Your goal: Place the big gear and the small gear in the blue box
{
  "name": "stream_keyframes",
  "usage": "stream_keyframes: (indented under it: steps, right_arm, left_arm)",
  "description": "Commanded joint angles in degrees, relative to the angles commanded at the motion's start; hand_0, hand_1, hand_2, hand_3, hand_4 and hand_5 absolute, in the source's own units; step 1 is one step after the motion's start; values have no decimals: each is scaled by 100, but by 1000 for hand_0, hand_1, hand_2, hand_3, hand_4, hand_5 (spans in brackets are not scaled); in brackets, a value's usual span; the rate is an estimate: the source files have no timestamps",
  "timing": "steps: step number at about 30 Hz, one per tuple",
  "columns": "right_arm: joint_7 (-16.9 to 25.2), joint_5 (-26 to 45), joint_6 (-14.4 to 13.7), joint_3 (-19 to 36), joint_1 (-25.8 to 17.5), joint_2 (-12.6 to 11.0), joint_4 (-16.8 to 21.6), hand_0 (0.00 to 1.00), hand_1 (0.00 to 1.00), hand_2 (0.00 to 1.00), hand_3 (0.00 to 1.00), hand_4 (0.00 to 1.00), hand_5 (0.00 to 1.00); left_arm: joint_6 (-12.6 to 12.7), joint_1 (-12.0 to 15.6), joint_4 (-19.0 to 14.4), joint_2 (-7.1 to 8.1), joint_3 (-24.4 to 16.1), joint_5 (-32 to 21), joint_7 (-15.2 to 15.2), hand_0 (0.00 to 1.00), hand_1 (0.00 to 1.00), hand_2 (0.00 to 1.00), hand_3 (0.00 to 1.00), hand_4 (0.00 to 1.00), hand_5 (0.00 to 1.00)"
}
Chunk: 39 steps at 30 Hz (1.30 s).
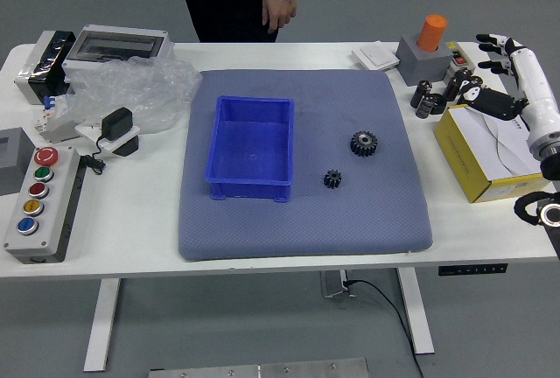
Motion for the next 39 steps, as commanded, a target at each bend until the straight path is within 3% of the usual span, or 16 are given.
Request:
stream_keyframes:
  steps: [39]
  right_arm:
    - [44,91,-18,40,-32,1,-43,792,718,825,825,663,152]
  left_arm:
    - [-36,-6,0,-37,-59,24,5,724,675,677,683,423,13]
